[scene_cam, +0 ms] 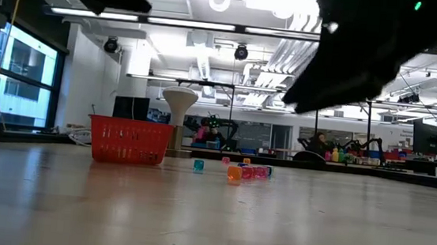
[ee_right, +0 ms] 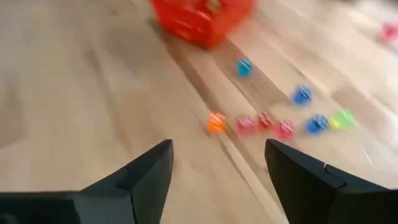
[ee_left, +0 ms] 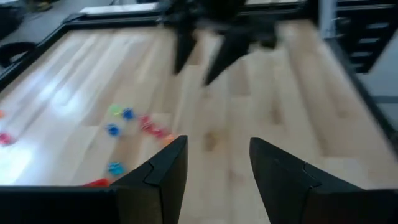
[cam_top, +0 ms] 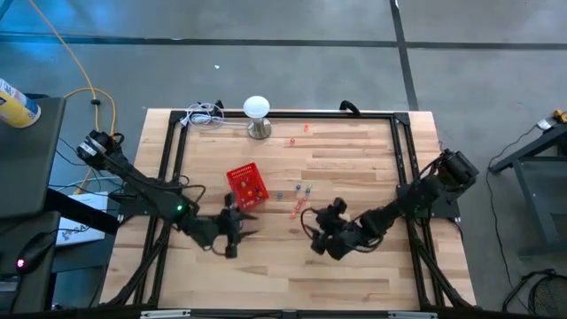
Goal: Pick & Place Dice
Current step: Put the pink die into the red basket
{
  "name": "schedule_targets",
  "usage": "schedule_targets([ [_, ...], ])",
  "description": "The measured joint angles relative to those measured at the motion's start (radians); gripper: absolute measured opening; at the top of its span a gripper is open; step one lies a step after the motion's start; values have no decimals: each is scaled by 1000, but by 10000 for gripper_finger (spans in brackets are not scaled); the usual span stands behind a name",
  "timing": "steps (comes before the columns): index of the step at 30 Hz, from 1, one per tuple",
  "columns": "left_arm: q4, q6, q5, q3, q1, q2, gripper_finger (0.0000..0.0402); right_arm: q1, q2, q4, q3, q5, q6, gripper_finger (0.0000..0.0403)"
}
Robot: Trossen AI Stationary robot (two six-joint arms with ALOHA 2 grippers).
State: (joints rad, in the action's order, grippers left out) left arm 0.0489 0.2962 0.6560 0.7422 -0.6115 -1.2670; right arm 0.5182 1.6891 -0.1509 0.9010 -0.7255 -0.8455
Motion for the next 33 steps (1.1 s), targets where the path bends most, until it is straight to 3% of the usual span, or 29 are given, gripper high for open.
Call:
schedule_targets([
  [8, 40, 71, 0, 0, -84, -35, 166, -28, 134, 82, -35, 24, 80, 193],
  [14, 71, 76, -6, 0, -106, -81, 166, -56, 215, 116, -35, -41, 88, 166],
  [33, 95, 90, -9, 0, -114, -144, 166, -210, 250, 150, -33, -79, 118, 160],
])
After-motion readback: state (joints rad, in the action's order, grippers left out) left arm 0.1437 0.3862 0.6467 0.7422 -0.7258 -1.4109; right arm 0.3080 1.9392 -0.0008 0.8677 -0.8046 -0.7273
